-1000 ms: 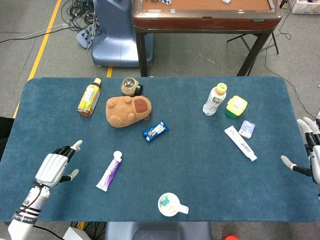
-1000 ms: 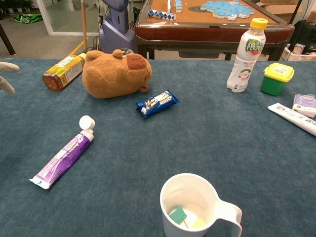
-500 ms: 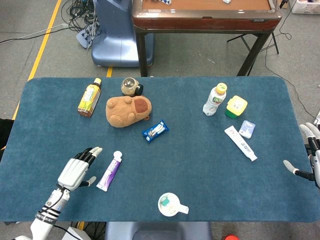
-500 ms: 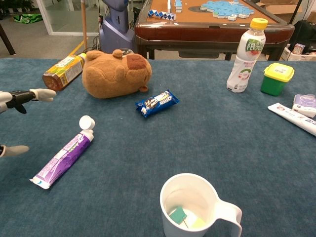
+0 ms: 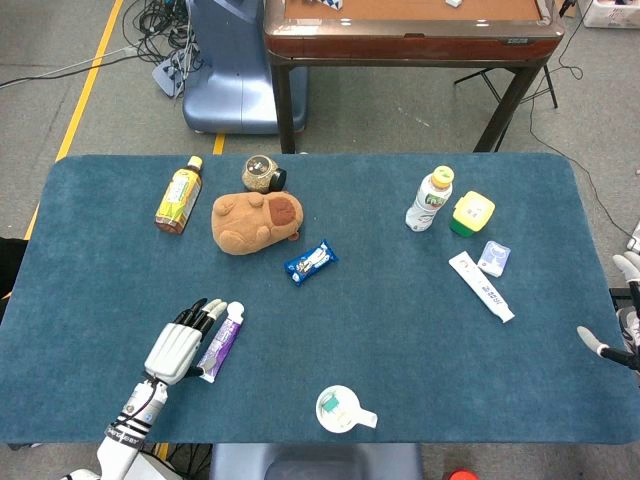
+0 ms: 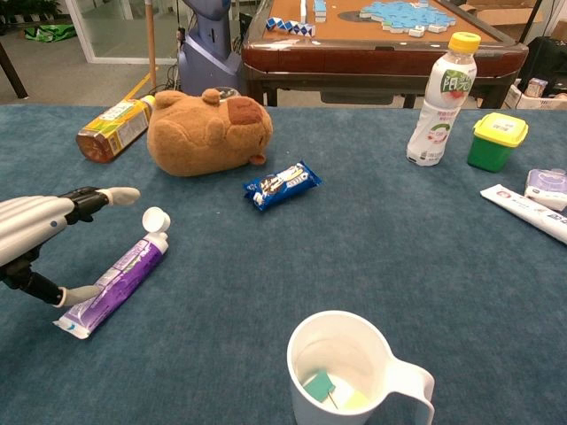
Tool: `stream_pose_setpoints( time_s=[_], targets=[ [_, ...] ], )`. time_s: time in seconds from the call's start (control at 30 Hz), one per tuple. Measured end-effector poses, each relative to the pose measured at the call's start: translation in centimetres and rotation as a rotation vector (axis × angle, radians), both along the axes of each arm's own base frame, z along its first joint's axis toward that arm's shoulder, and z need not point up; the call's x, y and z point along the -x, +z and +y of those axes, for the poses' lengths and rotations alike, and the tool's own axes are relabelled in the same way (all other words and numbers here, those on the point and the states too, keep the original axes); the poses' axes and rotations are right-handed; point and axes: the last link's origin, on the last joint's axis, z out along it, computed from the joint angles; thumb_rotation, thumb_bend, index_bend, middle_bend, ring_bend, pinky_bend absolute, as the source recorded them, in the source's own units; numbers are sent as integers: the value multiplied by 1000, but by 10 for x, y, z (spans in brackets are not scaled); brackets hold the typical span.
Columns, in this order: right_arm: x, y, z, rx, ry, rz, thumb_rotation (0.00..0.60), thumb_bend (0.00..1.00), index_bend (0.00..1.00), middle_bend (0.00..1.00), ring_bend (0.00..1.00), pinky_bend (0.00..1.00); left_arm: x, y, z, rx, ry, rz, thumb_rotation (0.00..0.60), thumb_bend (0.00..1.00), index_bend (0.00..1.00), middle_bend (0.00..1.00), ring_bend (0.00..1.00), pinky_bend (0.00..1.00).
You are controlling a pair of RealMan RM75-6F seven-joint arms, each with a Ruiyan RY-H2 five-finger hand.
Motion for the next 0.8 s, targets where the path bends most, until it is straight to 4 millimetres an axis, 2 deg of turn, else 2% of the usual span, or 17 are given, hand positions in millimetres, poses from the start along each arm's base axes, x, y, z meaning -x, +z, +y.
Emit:
stream_pose_setpoints(
  time_s=[0.5, 0.8],
  targets=[
    [2, 1, 3, 0, -14, -4, 600, 206, 63, 105, 0, 54, 3, -17, 6, -1, 4, 68, 600, 211, 0, 0, 0, 122],
    [3, 2, 4, 3, -14, -6, 600, 206, 63, 105, 0, 54, 10, -13, 20, -30, 9, 131, 600, 211, 0, 0, 0, 123]
  ],
)
